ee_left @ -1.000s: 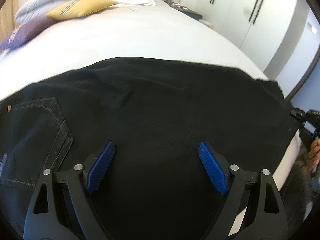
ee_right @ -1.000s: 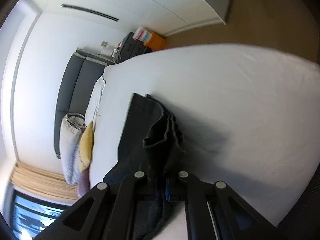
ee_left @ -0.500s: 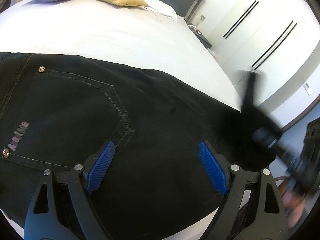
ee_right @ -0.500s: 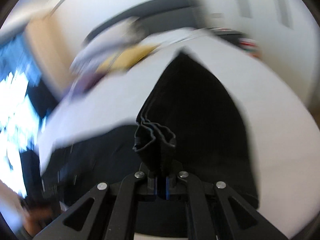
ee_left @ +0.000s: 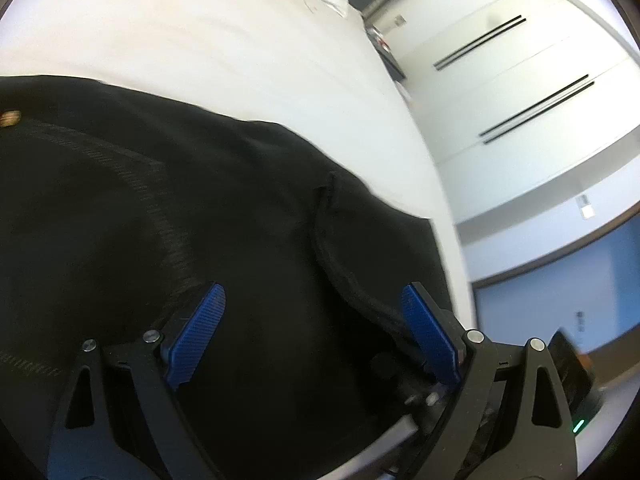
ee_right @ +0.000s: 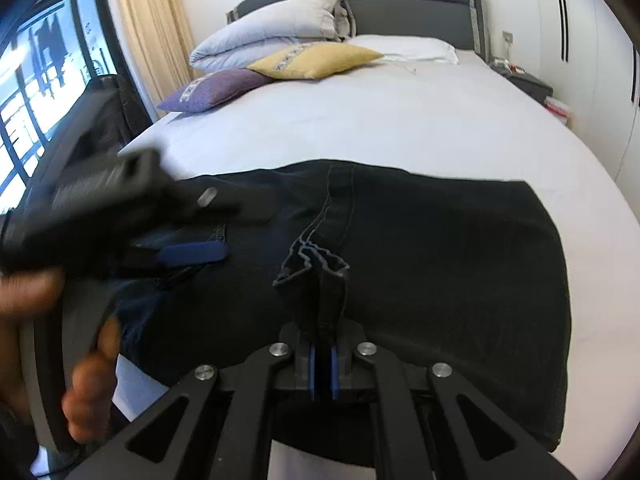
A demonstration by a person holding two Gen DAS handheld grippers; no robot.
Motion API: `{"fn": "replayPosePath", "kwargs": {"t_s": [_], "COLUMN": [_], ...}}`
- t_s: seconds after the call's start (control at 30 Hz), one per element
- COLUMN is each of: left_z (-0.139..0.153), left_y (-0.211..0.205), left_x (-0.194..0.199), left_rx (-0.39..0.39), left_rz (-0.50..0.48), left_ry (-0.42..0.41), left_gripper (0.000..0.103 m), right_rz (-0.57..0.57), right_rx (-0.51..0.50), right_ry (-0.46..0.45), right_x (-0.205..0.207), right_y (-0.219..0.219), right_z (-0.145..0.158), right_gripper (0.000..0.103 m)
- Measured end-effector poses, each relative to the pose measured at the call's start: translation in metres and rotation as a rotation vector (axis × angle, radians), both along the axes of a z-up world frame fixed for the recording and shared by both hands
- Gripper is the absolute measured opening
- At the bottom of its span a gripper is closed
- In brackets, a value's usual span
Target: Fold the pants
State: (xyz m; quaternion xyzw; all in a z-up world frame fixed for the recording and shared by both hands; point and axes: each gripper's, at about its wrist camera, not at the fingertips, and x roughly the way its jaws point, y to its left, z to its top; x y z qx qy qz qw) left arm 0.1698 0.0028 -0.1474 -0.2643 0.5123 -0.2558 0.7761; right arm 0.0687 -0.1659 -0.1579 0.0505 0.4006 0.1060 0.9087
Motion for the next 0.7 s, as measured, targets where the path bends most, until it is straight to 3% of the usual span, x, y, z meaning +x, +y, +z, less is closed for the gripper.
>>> {"fn": "replayPosePath", "kwargs": {"t_s": [0.13,0.23,0.27,0.3,0.33,0.37,0.7], "left_z": [-0.006,-0.007,-0.006,-0.005,-0.004,-0.003,0.004], "left_y": [-0.023,-0.037,-0.041,-0.045,-0.049,-0.051,-0.015], "left_x": [0.025,0.036,0.038,0.040,0.042,0.040,0.022], "left_rx": [0.011,0.010,0.002,-0.004,-0.008,0.004,0.073], "left_rz": [-0.063,-0.089,-0.097,-0.109,-0.124,-0.125,-0.103], "left_ry": [0.085,0.088,0.086,0.081,0.078,0.082,0.035], "left_gripper": [0.090,0.090,0.085,0.073,0.033,0.017,0.014], "right_rz": [0.018,0.029,0.035,0.043,0.050,0.057,0.139], "right_rx": [-0.028,-0.038,-0.040,-0.046,-0.051,-0.053,-0.052], "right_ry": [-0.043,-0.059,-0.064,-0.070,-0.075,-0.080,-0.106], "right_x": [-0.004,-0.006,-0.006,-0.007,-0.008,-0.009,-0.002], "right_y": [0.002,0.008,0.010,0.013,0.016,0.020,0.057], "right_z": [0.010,0.014,0.015,0.016,0.016,0.016,0.028], "right_gripper": [0.006,0.006,0.006,0.006,0.006,0.006,0.007]}}
